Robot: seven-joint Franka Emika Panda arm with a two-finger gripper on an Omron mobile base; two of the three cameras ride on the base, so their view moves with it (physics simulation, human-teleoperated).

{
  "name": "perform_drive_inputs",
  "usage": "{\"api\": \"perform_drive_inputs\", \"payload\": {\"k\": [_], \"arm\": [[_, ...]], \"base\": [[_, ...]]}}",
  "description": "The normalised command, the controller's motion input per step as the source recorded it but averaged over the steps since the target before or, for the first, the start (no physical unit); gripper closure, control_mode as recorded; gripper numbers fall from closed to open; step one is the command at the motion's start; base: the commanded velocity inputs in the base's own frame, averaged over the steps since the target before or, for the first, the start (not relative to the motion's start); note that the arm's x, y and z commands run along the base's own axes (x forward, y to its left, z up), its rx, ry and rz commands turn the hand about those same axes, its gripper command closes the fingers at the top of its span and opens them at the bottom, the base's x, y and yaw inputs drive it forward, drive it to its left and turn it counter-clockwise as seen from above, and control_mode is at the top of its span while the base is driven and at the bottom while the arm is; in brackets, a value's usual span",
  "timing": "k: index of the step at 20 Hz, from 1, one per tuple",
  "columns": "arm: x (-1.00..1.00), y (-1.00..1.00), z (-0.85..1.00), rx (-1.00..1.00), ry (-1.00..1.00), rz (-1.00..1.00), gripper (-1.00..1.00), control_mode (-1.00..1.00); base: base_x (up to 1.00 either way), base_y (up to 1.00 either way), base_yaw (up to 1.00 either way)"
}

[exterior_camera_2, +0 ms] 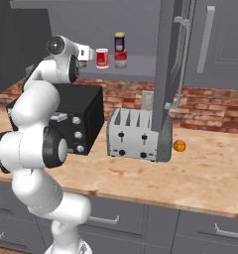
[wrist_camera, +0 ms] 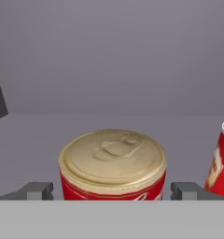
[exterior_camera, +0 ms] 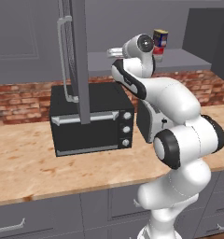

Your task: Stack two cans on top of the other two cans in the cabinet.

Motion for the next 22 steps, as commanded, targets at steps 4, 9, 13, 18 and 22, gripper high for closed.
{"api": "perform_drive_inputs", "payload": {"k": [4, 9, 13, 18, 22], "arm": [[0.00, 0.00, 0.00, 0.00, 0.00, 0.00, -1.00, -1.00], [0.00, 0.00, 0.00, 0.00, 0.00, 0.00, 1.00, -1.00], [0.00, 0.00, 0.00, 0.00, 0.00, 0.00, 1.00, -1.00], [0.00, 0.00, 0.00, 0.00, 0.00, 0.00, 1.00, -1.00], [0.00, 0.00, 0.00, 0.00, 0.00, 0.00, 1.00, -1.00]], "base": [[0.00, 0.00, 0.00], [0.00, 0.00, 0.00], [0.00, 0.00, 0.00], [0.00, 0.00, 0.00], [0.00, 0.00, 0.00]]}}
